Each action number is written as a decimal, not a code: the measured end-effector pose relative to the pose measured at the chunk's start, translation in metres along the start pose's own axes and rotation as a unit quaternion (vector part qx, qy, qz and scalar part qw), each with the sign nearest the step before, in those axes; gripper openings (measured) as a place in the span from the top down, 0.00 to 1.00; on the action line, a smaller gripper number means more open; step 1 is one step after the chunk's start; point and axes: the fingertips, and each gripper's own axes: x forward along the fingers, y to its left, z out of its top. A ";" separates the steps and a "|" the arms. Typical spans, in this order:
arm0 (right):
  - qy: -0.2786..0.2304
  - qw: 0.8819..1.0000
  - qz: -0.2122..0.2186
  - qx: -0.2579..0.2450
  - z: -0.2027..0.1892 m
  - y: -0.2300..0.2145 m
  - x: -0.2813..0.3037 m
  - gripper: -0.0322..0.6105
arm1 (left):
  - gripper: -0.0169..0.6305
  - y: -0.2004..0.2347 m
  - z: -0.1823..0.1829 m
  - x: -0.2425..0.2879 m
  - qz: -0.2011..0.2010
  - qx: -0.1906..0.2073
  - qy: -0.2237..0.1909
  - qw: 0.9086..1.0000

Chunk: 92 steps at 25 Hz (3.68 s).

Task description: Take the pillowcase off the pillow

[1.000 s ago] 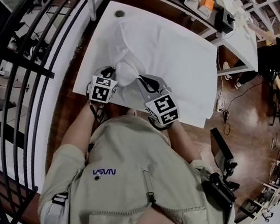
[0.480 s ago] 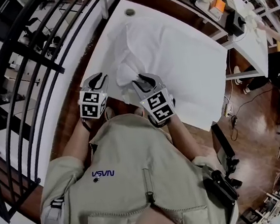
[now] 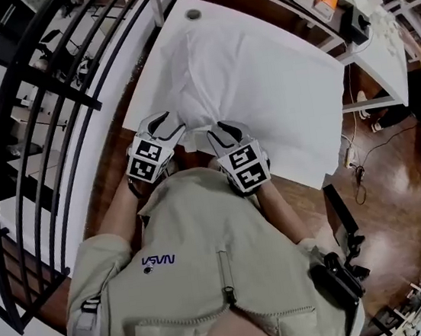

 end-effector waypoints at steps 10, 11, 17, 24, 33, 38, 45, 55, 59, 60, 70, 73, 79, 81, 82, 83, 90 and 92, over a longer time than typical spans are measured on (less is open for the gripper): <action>0.063 0.997 -0.013 0.049 -0.027 0.008 0.033 0.74 | 0.69 -0.012 -0.006 0.022 -0.061 -0.015 0.011 0.998; 0.063 0.997 -0.023 0.046 -0.025 0.006 0.037 0.74 | 0.75 -0.012 -0.001 0.021 -0.063 -0.012 0.006 0.998; 0.048 0.993 -0.107 0.024 -0.009 -0.012 0.047 0.84 | 0.85 -0.011 0.017 0.012 -0.095 -0.001 -0.017 0.995; 0.029 0.985 -0.156 0.064 -0.013 -0.023 0.029 0.92 | 0.73 -0.019 0.019 -0.009 -0.168 -0.036 -0.039 0.984; 0.030 0.978 -0.190 0.076 -0.013 -0.024 0.015 0.94 | 0.91 -0.009 0.028 0.019 -0.119 -0.004 -0.028 0.993; 0.023 0.958 -0.272 0.089 -0.022 -0.070 -0.028 0.94 | 0.92 0.019 0.056 -0.011 -0.097 -0.014 -0.092 0.991; 0.096 0.951 -0.282 0.082 -0.061 -0.085 -0.007 0.94 | 0.92 0.004 0.037 -0.009 -0.118 -0.020 -0.072 0.990; 0.052 0.994 -0.061 0.073 0.016 -0.042 -0.037 0.72 | 0.85 0.003 0.025 -0.018 -0.127 0.019 -0.048 0.991; -0.008 0.998 -0.063 0.016 0.078 -0.074 -0.018 0.72 | 0.86 0.029 0.049 -0.027 -0.067 -0.007 -0.075 0.995; -0.011 0.998 -0.064 0.000 0.087 -0.082 -0.007 0.72 | 0.86 0.039 0.054 -0.025 -0.043 -0.015 -0.077 0.996; 0.011 0.993 -0.040 -0.107 0.130 -0.114 0.082 0.66 | 0.68 0.088 0.078 0.045 0.009 -0.041 -0.024 0.999; 0.070 0.989 -0.050 -0.122 0.114 -0.114 0.107 0.66 | 0.63 0.089 0.072 0.069 -0.027 -0.046 -0.006 0.999; 0.121 0.977 -0.102 -0.141 0.105 -0.117 0.118 0.88 | 0.76 0.085 0.064 0.108 -0.090 -0.009 0.023 0.996; 0.115 0.975 -0.131 -0.136 0.112 -0.125 0.107 0.93 | 0.95 0.091 0.068 0.105 -0.078 0.001 0.003 0.997; 0.110 0.974 -0.150 -0.133 0.116 -0.132 0.099 0.94 | 0.95 0.096 0.070 0.102 -0.069 -0.004 -0.009 0.998; 0.105 0.971 -0.173 -0.130 0.120 -0.141 0.089 0.94 | 0.95 0.103 0.071 0.099 -0.060 -0.015 -0.019 0.998; 0.063 0.946 -0.311 -0.069 0.125 -0.225 0.008 0.94 | 0.95 0.156 0.054 0.087 0.016 -0.050 -0.021 0.998; 0.068 0.938 -0.336 -0.051 0.112 -0.246 -0.010 0.94 | 0.95 0.159 0.051 0.093 0.027 -0.043 -0.010 0.999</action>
